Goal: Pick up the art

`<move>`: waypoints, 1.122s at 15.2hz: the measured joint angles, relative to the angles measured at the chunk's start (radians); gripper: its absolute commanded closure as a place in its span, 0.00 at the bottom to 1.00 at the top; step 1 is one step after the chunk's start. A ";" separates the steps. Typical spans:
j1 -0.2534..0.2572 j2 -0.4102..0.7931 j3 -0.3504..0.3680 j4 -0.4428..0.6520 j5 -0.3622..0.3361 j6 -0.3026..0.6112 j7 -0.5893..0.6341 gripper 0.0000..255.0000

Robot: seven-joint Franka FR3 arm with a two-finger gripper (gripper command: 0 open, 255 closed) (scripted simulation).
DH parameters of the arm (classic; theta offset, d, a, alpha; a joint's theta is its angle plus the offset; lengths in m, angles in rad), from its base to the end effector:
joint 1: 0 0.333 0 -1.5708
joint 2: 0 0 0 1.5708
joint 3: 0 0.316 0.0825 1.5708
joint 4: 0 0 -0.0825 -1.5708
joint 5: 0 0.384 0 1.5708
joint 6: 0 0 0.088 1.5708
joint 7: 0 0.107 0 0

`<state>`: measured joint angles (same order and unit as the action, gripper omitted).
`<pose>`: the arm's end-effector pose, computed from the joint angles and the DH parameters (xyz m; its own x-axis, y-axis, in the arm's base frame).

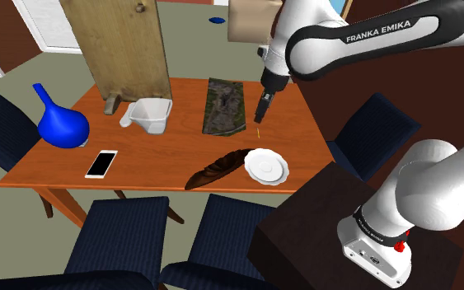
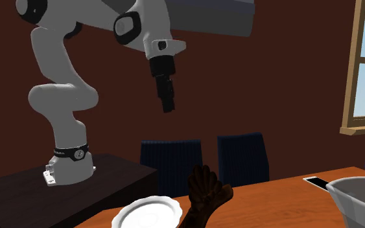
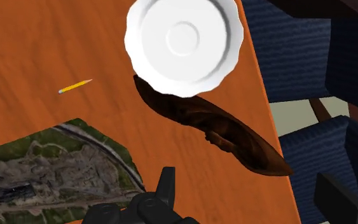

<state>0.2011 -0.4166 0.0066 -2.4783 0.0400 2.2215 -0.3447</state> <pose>0.4195 0.0898 0.4555 0.8505 0.5009 0.1604 0.5041 -0.8633 0.0230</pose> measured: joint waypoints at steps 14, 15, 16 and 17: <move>0.086 0.478 0.064 0.081 -0.112 0.414 -0.199 0.00; 0.092 0.513 0.067 0.085 -0.131 0.445 -0.203 0.00; 0.100 0.550 0.070 0.097 -0.151 0.471 -0.206 0.00; 0.108 0.579 0.072 0.105 -0.172 0.492 -0.207 0.00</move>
<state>0.3088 0.1624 0.0786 -2.3730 -0.1325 2.7140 -0.5519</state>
